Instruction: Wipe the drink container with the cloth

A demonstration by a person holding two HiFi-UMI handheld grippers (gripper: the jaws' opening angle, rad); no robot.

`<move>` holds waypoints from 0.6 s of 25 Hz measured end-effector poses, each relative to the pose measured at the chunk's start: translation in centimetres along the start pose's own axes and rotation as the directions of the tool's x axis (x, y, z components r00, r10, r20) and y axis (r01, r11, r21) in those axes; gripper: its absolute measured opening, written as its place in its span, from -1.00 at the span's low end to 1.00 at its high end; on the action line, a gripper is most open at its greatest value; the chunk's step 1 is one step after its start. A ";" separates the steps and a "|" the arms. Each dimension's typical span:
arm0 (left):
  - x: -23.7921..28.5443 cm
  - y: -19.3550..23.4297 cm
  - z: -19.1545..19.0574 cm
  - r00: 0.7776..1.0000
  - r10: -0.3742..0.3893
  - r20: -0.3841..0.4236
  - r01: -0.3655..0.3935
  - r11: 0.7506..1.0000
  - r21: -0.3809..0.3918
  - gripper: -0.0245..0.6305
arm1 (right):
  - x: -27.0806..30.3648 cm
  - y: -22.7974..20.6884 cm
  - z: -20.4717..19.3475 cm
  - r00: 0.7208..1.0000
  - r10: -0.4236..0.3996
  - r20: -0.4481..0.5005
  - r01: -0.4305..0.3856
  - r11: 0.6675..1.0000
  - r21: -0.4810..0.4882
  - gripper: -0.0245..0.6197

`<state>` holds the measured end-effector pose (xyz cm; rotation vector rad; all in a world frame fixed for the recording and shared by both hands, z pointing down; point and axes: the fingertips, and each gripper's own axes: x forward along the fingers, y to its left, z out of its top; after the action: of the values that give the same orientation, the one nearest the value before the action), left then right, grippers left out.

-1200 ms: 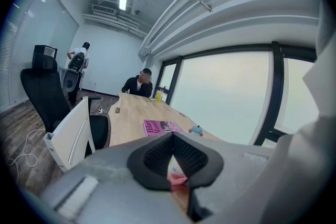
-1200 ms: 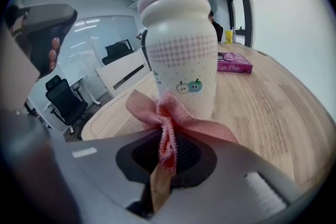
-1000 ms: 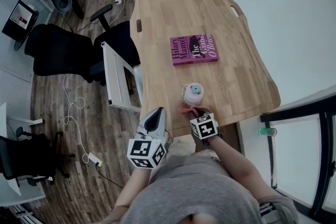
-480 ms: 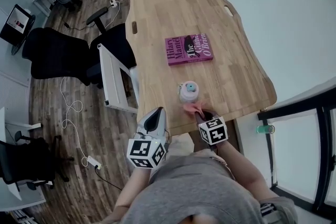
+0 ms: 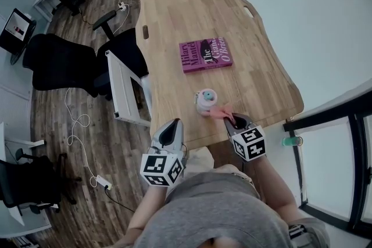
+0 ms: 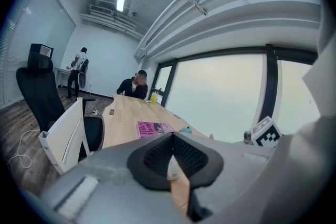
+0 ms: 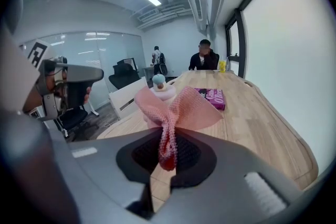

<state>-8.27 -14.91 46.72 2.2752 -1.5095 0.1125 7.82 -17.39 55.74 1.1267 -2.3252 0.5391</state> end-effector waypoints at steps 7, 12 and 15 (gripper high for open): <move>0.1 0.3 0.4 1.000 0.001 0.006 -0.001 1.000 -0.001 -0.92 | -0.2 -0.6 2.7 0.999 -0.017 0.047 0.018 1.000 -0.023 -0.83; 0.3 0.6 0.7 1.000 0.005 0.007 -0.005 1.000 -0.002 -0.92 | 0.9 -1.3 3.2 0.998 -0.044 0.034 0.046 0.998 -0.049 -0.83; 0.3 0.8 0.5 1.000 0.008 0.005 -0.008 1.000 -0.003 -0.92 | 1.5 -1.6 3.0 0.998 -0.054 0.021 0.055 0.997 -0.059 -0.83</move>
<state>-8.95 -15.62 46.53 2.2692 -1.5204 0.1069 7.52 -20.90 54.41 1.1687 -2.3044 0.4381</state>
